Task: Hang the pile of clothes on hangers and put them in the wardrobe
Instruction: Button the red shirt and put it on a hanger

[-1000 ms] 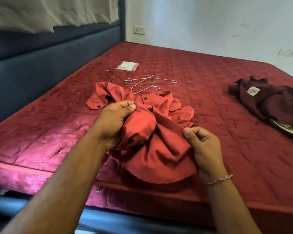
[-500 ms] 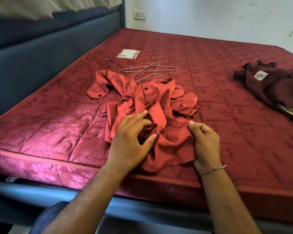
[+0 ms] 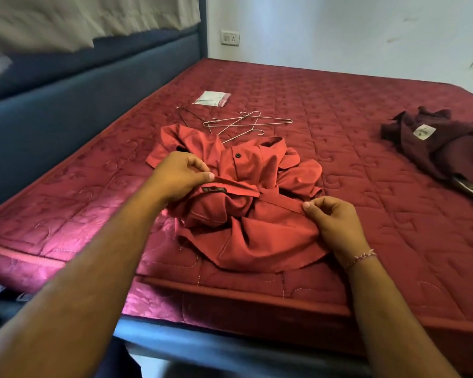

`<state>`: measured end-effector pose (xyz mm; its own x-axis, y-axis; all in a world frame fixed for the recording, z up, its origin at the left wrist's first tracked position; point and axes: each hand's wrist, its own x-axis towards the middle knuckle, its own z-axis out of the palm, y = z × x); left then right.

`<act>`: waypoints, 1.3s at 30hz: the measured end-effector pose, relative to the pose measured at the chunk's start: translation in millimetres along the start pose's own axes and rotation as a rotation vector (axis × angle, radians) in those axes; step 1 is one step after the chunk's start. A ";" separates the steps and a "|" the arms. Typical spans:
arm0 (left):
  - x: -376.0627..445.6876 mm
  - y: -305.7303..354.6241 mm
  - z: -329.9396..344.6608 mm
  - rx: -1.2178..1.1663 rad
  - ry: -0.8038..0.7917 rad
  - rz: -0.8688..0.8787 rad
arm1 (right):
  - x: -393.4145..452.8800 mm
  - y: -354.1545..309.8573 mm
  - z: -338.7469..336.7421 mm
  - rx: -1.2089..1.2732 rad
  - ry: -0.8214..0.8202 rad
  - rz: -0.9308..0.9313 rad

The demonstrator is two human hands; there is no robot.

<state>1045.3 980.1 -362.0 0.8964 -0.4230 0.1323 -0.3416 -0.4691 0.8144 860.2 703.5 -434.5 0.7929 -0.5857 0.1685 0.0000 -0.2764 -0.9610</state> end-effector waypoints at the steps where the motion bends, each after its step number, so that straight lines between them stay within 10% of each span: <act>1: 0.1 -1.2 2.3 0.127 0.148 0.041 | 4.4 6.3 -4.1 -0.064 -0.009 0.003; 4: -27.2 7.0 14.8 0.091 0.406 0.415 | 5.1 22.8 -9.7 -0.056 0.006 0.028; 8: -49.2 -4.4 37.8 0.227 0.181 0.638 | -0.3 26.1 -7.5 -0.018 0.019 -0.017; 18: -34.6 -29.8 41.0 0.269 0.067 0.260 | -2.4 13.6 -2.0 0.248 0.144 0.116; 27: -49.6 -32.5 41.2 0.387 -0.141 0.345 | -12.9 9.4 -5.7 0.127 0.043 0.020; 39: -137.5 32.8 82.6 -0.294 0.397 0.102 | -104.8 -55.2 51.1 0.328 0.199 -0.003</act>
<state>887.6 958.9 -400.1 0.9203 -0.1012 0.3778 -0.3904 -0.1783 0.9032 808.2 819.0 -410.3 0.6585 -0.7308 0.1797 0.2228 -0.0387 -0.9741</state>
